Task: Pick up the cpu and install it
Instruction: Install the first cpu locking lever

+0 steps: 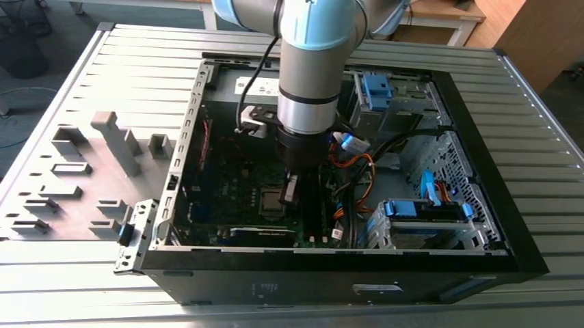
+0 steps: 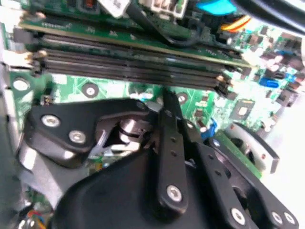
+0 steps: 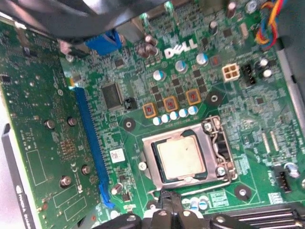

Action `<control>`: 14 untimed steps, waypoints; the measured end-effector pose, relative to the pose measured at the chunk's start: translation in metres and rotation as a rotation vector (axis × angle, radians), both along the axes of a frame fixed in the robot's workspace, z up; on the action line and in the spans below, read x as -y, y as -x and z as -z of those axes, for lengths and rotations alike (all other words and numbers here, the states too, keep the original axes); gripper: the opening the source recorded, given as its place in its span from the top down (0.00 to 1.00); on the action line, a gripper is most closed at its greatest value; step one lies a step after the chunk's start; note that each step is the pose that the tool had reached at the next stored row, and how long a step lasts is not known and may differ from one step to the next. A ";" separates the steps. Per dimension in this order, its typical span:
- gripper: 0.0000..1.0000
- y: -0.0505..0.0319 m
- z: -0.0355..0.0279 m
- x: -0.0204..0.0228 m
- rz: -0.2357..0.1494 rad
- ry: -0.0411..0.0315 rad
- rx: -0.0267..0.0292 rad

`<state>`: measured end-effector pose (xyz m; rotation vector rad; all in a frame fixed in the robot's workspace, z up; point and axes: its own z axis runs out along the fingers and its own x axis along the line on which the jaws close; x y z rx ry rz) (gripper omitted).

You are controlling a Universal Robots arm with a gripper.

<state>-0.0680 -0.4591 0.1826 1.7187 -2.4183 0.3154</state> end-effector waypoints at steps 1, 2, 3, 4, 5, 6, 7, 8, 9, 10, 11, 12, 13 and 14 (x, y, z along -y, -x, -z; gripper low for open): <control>0.89 0.0000 0.0000 0.0006 0.000 0.0002 0.0022; 0.89 0.0000 0.0000 0.0011 0.000 -0.0006 0.0034; 0.89 0.0003 -0.0001 0.0014 0.000 -0.0021 0.0052; 0.89 0.0009 -0.0001 0.0017 0.000 -0.0050 0.0071; 0.89 0.0018 0.0000 0.0018 0.000 -0.0082 0.0092; 0.89 0.0027 0.0000 0.0018 0.000 -0.0114 0.0109; 0.89 0.0035 0.0000 0.0019 0.000 -0.0150 0.0124; 0.89 0.0040 -0.0002 0.0019 0.000 -0.0187 0.0134; 0.89 0.0043 -0.0005 0.0020 0.000 -0.0225 0.0140; 0.89 0.0045 -0.0012 0.0020 0.000 -0.0263 0.0145; 0.89 0.0046 -0.0023 0.0020 0.000 -0.0286 0.0145; 0.89 0.0046 -0.0041 0.0020 0.000 -0.0311 0.0147; 0.89 0.0044 -0.0065 0.0019 0.000 -0.0333 0.0151; 0.89 0.0046 -0.0097 0.0021 0.000 -0.0340 0.0145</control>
